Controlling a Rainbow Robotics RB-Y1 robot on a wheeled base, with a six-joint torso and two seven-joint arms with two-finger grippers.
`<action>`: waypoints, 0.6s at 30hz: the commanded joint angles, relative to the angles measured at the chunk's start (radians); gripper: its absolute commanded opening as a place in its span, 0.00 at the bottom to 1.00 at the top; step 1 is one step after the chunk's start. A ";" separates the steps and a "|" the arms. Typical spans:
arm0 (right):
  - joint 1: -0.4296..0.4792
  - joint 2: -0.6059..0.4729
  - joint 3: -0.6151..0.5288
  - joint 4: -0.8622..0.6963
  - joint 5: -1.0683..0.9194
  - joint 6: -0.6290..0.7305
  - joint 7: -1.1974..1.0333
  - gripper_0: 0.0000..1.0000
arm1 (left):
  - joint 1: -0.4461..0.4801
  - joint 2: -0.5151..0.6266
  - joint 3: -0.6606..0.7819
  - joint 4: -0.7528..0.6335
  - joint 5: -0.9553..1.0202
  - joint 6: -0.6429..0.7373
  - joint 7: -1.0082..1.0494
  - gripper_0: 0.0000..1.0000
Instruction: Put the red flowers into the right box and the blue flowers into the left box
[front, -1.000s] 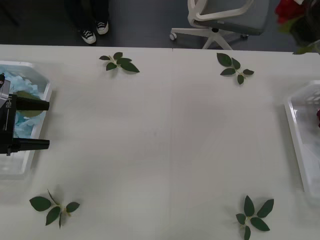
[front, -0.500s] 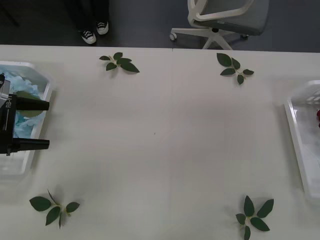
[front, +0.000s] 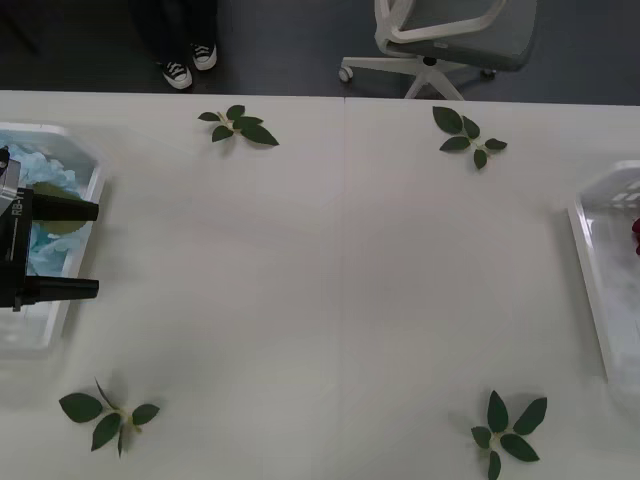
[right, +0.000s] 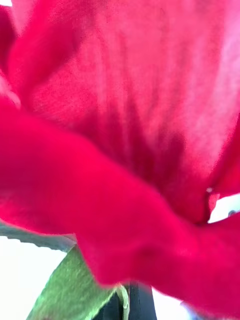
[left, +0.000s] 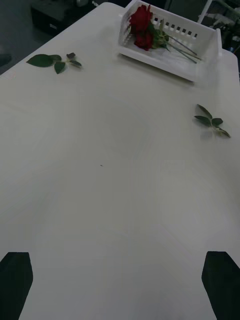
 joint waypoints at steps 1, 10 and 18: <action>-0.045 0.014 0.005 0.017 -0.003 -0.008 -0.047 0.00 | -0.009 0.035 0.010 -0.014 0.013 0.002 -0.036 1.00; -0.047 0.021 0.017 0.063 0.022 -0.086 -0.103 0.87 | -0.009 0.035 0.010 -0.014 0.013 0.002 -0.036 1.00; -0.094 0.026 0.020 0.123 0.057 -0.148 -0.102 1.00 | -0.009 0.035 0.010 -0.014 0.013 0.002 -0.036 1.00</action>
